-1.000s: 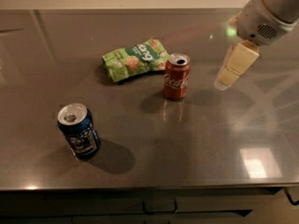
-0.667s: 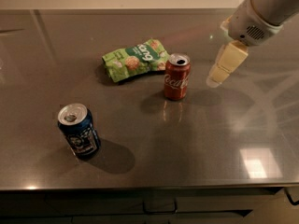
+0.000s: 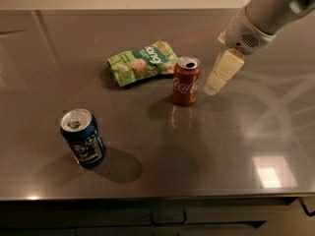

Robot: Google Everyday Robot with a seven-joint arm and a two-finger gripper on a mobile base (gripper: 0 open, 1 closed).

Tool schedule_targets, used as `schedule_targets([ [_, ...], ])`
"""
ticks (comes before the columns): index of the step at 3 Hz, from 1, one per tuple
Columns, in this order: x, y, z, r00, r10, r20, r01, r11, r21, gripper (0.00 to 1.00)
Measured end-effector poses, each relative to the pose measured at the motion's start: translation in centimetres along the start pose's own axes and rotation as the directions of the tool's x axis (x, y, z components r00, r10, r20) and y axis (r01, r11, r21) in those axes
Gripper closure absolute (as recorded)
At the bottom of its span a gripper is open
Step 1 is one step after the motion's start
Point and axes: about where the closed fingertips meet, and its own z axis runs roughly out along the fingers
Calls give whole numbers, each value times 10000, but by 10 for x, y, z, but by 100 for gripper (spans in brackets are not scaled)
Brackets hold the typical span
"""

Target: Move coke can near pepsi can

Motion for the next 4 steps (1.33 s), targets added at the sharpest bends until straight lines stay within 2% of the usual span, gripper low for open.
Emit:
schedule_targets([
  [2,-26,11,25,9986,-89,527,138,9955,-932,0],
  [3,-34,14,33,9972,-151,728,235,9929,-1166,18],
  [4,-38,19,38,9958,-190,896,314,9897,-1398,42],
])
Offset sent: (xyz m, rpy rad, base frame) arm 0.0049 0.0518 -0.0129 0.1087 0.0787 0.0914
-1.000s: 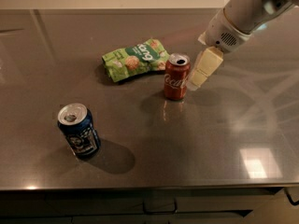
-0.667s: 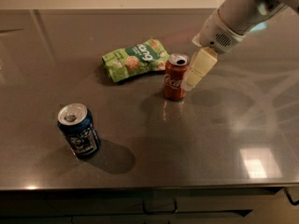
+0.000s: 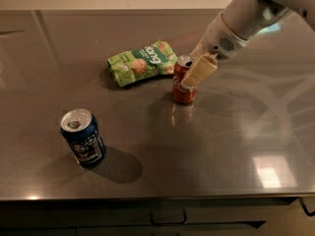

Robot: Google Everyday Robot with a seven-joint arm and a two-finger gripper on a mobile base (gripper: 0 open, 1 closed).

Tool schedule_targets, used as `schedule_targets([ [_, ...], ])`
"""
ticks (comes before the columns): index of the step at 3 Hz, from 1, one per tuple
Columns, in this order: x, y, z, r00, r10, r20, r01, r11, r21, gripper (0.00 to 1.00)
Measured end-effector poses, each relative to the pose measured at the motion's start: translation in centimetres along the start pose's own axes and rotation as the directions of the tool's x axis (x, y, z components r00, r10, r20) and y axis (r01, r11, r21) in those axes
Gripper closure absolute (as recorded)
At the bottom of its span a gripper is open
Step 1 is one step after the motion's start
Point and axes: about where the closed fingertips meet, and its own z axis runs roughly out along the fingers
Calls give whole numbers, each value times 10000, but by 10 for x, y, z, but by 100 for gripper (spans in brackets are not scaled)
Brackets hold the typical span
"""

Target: Move coke can near pepsi can

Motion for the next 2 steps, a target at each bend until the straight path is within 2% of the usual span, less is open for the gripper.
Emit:
schedule_targets([
  [2,-17,19,-9,9986,-220,471,234,9993,-299,88],
])
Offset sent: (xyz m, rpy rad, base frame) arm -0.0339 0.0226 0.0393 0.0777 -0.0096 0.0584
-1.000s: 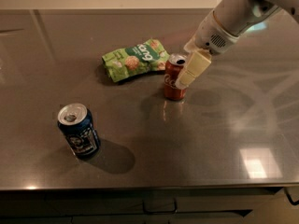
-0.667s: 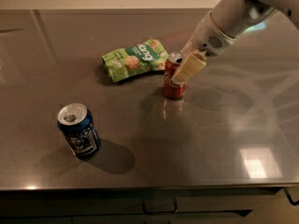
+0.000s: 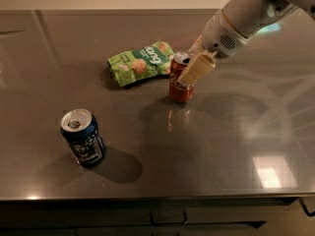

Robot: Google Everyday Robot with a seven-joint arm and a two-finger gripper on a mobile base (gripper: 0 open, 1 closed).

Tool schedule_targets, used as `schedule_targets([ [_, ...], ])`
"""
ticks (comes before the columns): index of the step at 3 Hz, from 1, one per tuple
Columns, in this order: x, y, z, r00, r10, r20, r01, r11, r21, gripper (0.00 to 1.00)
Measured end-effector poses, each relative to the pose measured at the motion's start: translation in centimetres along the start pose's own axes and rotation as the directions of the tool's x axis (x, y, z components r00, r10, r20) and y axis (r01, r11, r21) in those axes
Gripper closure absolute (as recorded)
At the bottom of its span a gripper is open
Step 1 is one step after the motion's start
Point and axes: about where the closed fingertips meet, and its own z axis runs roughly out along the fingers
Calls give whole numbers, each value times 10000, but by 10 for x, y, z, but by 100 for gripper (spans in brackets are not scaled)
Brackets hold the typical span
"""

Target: Move coke can near pepsi can

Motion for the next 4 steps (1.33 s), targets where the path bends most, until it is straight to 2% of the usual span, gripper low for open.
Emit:
schedule_targets([
  [1,-20,21,-9,9990,-333,309,342,9989,-320,100],
  [3,-45,81,4,9940,-1061,251,1086,9846,-1369,100],
  [4,-51,107,17,9909,-1342,94,1339,9775,-1631,100],
])
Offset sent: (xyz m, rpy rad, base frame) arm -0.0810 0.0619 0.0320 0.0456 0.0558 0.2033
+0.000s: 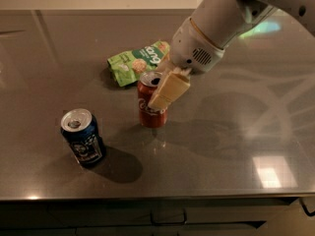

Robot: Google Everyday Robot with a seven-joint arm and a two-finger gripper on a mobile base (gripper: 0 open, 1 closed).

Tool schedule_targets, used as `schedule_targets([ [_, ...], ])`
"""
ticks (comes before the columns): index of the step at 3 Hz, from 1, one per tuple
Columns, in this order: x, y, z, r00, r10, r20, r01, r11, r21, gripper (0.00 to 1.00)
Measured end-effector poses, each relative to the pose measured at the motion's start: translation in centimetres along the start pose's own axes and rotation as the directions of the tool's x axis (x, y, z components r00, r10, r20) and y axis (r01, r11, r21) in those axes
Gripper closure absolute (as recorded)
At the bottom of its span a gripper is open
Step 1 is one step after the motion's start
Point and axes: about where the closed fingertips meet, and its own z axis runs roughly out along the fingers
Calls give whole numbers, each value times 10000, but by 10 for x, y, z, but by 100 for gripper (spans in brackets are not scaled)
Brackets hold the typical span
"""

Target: Move coke can near pepsi can

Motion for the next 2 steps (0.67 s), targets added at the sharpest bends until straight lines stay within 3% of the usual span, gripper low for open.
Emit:
schedule_targets([
  [2,-22,27,25,9978,-630,191,634,9978,-199,100],
])
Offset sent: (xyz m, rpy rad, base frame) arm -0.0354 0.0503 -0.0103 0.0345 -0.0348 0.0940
